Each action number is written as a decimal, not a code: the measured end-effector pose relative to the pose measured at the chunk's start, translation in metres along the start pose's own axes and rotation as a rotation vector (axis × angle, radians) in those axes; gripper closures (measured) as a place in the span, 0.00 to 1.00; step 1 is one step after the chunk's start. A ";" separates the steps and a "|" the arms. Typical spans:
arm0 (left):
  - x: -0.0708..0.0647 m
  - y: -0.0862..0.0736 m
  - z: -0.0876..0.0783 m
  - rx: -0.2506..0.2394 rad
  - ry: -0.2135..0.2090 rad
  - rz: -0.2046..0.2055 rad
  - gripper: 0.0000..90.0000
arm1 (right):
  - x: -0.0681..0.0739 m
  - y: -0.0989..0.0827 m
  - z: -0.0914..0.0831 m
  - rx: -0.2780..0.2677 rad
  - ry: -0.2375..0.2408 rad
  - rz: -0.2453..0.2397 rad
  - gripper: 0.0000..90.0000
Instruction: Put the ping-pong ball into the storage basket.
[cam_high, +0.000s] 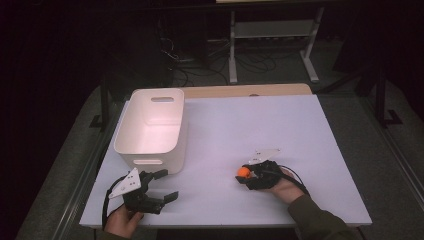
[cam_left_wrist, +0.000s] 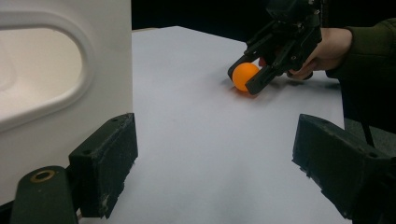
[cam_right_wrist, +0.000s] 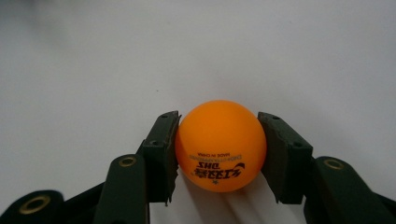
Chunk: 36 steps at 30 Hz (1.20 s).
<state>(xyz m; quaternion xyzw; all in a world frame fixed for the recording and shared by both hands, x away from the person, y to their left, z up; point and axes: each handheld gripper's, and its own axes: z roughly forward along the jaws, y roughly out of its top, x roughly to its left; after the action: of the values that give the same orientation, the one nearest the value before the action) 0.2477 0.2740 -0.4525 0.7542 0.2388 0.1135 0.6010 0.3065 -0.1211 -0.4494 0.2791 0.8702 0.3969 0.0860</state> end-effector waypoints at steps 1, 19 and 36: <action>0.000 0.000 0.000 0.000 0.000 0.000 0.15 | 0.000 0.000 -0.001 -0.002 0.000 0.001 0.55; 0.000 0.000 0.000 0.000 0.000 -0.006 0.15 | -0.003 0.005 -0.005 -0.013 0.011 0.010 0.55; 0.000 0.000 0.001 0.004 0.003 -0.007 0.15 | -0.005 0.014 -0.009 -0.030 0.018 0.016 0.55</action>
<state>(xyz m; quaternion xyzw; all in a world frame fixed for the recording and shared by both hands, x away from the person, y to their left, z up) 0.2482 0.2736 -0.4525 0.7546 0.2424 0.1120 0.5995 0.3132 -0.1219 -0.4337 0.2812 0.8626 0.4130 0.0789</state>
